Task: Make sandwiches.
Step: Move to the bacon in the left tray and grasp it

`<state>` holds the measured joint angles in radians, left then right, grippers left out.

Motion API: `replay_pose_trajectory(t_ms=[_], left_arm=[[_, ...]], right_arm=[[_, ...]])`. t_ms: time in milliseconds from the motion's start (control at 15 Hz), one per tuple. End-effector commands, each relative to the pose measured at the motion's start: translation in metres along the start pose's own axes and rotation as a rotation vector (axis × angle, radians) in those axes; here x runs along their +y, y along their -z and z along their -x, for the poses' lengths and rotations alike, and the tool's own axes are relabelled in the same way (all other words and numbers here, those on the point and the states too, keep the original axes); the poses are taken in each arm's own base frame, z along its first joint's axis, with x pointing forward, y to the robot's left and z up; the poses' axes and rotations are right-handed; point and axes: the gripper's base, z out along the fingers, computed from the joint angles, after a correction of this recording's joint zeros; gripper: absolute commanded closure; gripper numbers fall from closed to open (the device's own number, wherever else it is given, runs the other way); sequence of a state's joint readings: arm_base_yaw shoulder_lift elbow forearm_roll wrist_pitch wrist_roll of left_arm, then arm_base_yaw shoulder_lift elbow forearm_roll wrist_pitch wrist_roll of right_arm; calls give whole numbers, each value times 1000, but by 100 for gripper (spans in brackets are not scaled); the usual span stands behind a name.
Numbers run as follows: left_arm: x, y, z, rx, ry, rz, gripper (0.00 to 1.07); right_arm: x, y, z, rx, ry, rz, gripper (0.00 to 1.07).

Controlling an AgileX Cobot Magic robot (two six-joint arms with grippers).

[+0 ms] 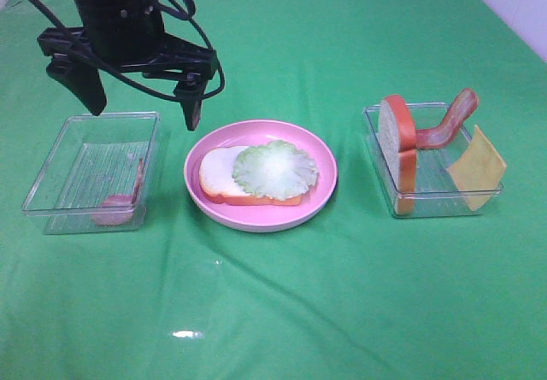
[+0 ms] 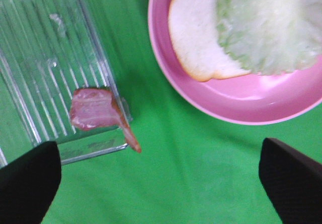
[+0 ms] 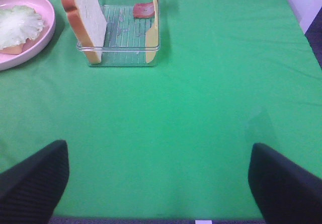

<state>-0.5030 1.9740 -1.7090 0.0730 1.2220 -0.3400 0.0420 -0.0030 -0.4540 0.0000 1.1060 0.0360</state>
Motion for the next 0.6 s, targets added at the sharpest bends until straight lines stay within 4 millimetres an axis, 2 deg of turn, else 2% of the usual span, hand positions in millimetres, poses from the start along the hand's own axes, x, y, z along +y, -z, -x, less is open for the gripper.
replay_pose_trajectory(t_ms=[67, 133, 400, 600], left_arm=[[6, -1, -5, 30, 66, 80, 6], [5, -1, -1, -18, 167, 60, 6], [3, -2, 1, -46, 235, 45, 6], [0, -23, 2, 10, 263, 54, 6]], right_arm=[[0, 2, -2, -27, 7, -3, 13], [0, 2, -2, -27, 7, -3, 13], [0, 2, -2, -27, 7, -3, 13], [0, 2, -2, -27, 7, -3, 13]])
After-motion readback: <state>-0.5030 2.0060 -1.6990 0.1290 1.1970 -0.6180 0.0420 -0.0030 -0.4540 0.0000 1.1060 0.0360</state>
